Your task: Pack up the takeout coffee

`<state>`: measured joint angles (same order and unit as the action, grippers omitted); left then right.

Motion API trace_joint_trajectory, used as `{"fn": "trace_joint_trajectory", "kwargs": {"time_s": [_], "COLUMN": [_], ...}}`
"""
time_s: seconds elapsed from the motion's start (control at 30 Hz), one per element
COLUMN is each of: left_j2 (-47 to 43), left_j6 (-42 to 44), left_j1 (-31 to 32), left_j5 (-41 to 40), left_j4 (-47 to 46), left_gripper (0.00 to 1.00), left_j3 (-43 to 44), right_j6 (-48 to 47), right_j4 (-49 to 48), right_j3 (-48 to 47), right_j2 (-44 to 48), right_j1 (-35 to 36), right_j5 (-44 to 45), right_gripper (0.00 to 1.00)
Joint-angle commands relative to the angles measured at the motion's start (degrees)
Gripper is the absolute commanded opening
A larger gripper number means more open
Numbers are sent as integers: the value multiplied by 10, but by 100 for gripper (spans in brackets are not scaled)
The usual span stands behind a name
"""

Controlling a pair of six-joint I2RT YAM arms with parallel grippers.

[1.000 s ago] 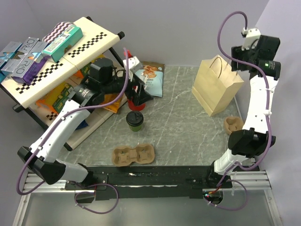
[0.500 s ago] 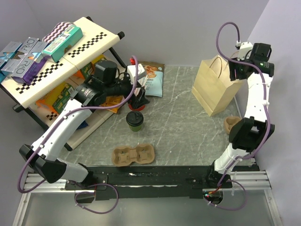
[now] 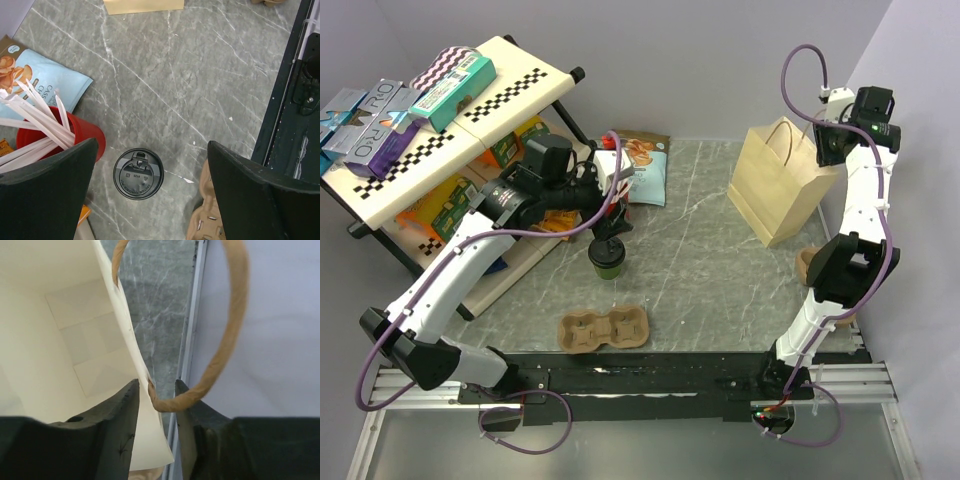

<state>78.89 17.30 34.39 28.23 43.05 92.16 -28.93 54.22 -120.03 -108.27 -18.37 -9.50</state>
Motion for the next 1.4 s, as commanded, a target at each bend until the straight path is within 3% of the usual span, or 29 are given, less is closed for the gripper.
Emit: {"fn": "trace_joint_trajectory", "kwargs": {"time_s": [0.0, 0.23, 0.37, 0.4, 0.53, 0.6, 0.77, 0.97, 1.1, 1.37], "left_j2": [-11, -10, -20, -21, -30, -34, -64, -113, -115, -137], "left_j6": [18, 57, 70, 77, 147, 235, 379, 469, 434, 242], "left_j1": [3, 3, 3, 3, 3, 4, 35, 84, 105, 121], "left_j5": [12, -2, -9, -9, 30, 54, 40, -13, -13, 16], "left_j4": [4, 36, 41, 45, 131, 182, 268, 267, 227, 79], "left_gripper": [97, 97, 97, 97, 97, 97, 99, 94, 86, 75], "left_j3": [26, 28, 23, 22, 18, 12, -87, -205, -252, -364], "right_j6": [-18, -29, -38, -39, -41, -59, -133, -157, -115, -73], "right_j4": [31, 60, 56, 56, 36, 10, -119, -213, -199, -163], "right_j3": [-14, -17, -13, -13, 10, 36, 237, 418, 437, 444], "right_j2": [9, 5, 22, 26, 67, 110, 269, 396, 409, 431], "right_j1": [-3, -3, -4, -4, 2, 21, 96, 181, 201, 214], "right_j5": [8, 6, -9, -13, -45, -55, -14, 18, 19, -4], "right_gripper": [38, 29, 11, 0, 0, 0, 0, 0, 0, 0]}}
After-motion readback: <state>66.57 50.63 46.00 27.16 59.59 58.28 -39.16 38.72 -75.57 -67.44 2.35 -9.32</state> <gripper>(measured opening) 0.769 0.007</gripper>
